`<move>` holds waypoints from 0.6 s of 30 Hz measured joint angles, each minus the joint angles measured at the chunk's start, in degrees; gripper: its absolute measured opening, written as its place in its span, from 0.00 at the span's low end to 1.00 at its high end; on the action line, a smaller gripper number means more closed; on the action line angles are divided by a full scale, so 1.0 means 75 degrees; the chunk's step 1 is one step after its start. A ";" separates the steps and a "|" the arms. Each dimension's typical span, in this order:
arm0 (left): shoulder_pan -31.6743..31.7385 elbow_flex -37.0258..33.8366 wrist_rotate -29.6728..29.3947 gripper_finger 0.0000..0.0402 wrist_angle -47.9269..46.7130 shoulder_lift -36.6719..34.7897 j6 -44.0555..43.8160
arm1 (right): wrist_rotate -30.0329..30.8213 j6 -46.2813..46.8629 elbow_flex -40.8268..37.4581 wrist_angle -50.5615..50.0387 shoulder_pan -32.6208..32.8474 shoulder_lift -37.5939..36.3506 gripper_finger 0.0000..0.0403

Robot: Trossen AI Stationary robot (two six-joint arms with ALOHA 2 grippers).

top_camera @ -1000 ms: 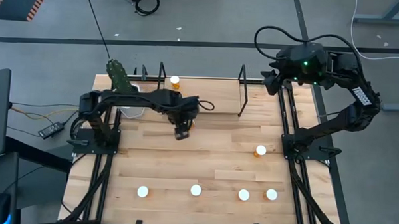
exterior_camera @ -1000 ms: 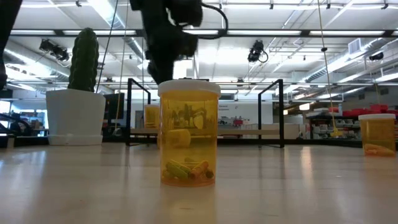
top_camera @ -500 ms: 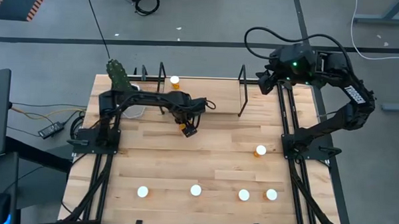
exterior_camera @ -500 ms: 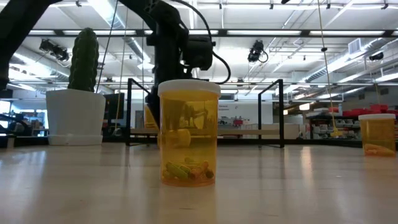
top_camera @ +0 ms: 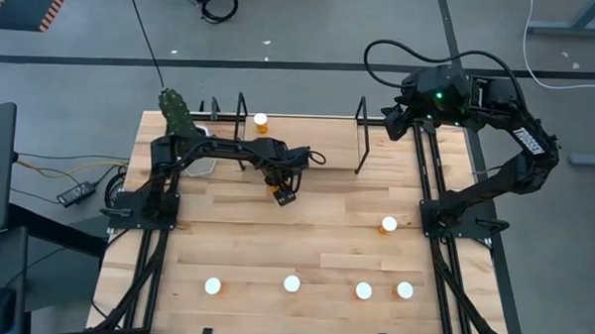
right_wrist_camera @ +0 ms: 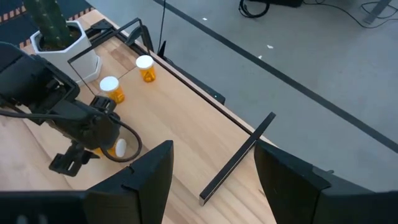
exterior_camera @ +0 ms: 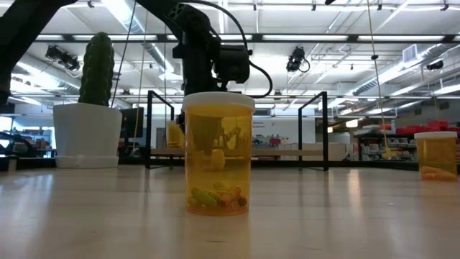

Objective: Pick and place medicine bottles onto shelf by color
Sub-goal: Put the orange pill bottle on the shelf

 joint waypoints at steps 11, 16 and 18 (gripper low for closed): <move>-0.0082 0.0080 0.0039 0.46 0.0066 0.0275 -0.0084 | -0.0006 0.0000 0.0000 0.0001 0.0000 0.0000 0.57; -0.0085 0.0569 0.0207 0.47 -0.0243 0.0142 -0.0205 | -0.0009 -0.0061 0.0000 0.0000 0.0000 -0.0003 0.57; -0.0085 0.0865 0.0380 0.47 -0.0285 -0.0034 -0.0206 | -0.0009 -0.0199 0.0000 -0.0014 0.0000 -0.0003 0.57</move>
